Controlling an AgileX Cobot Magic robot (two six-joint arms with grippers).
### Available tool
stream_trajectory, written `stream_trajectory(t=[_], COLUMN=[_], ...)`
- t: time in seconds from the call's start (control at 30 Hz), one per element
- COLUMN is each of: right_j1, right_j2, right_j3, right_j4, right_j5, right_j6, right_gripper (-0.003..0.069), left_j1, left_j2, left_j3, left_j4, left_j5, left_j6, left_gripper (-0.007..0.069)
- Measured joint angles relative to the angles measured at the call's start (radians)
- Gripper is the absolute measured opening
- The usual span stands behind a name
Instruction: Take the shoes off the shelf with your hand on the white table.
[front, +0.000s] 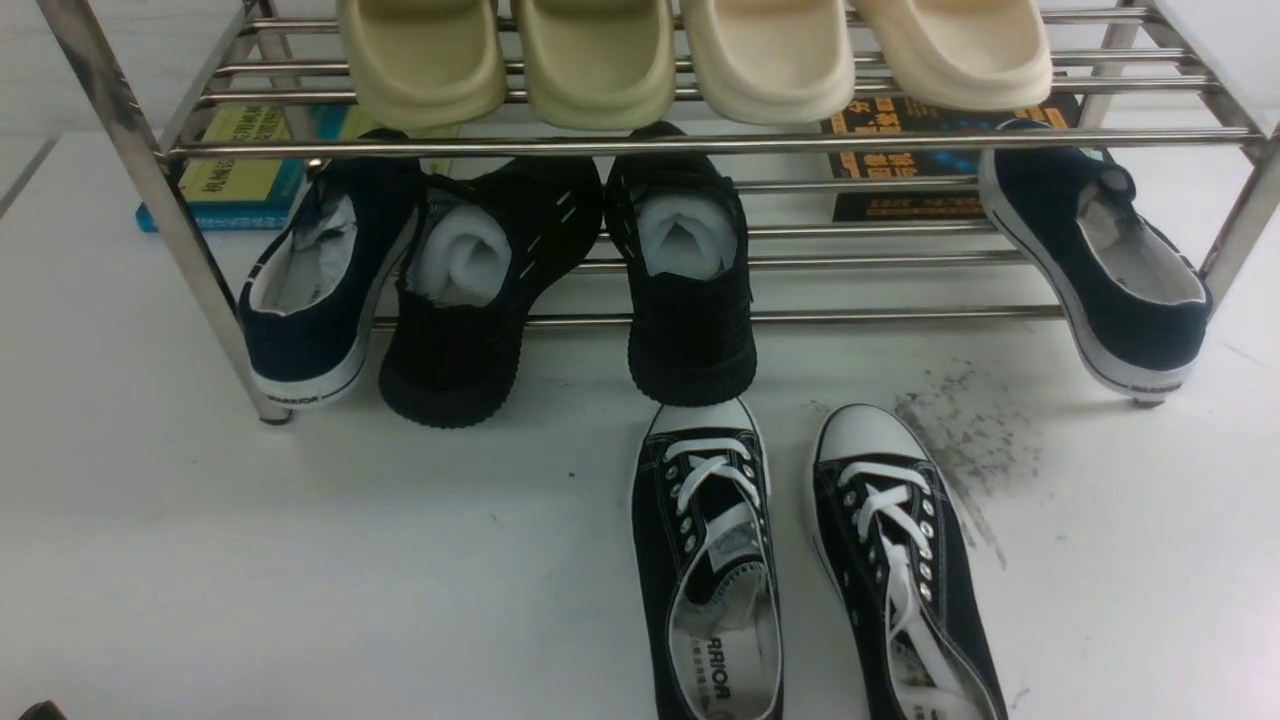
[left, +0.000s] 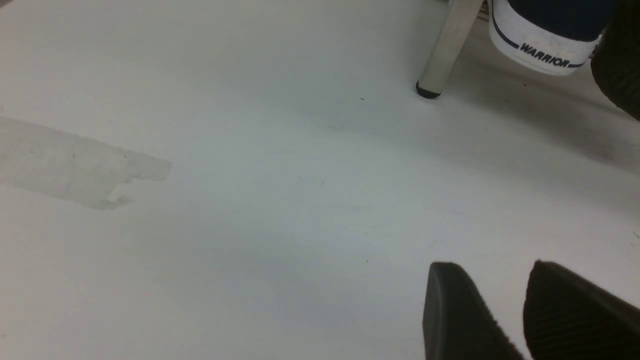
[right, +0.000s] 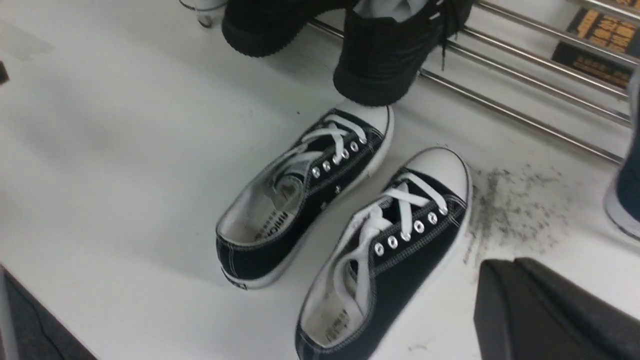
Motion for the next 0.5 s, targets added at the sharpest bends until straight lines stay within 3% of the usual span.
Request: stream_trajectory(t=[0.2, 0.5], right_j1=[0.000, 0.000], right_j2=[-0.090, -0.087], right_j3=[0.382, 0.433], right_j4=[-0.087, -0.124], right_j5=[-0.538, -0.704], right_j6=[0.160, 0.184], right_gripper=[-0.0013, -0.0007], left_j1=[0.000, 0.000], left_j2=[0.000, 0.000], left_j3=[0.000, 0.000], left_j4=[0.000, 0.000], left_j5=[0.000, 0.000], left_j6=[0.000, 0.000], left_gripper=[0.0243, 0.0243])
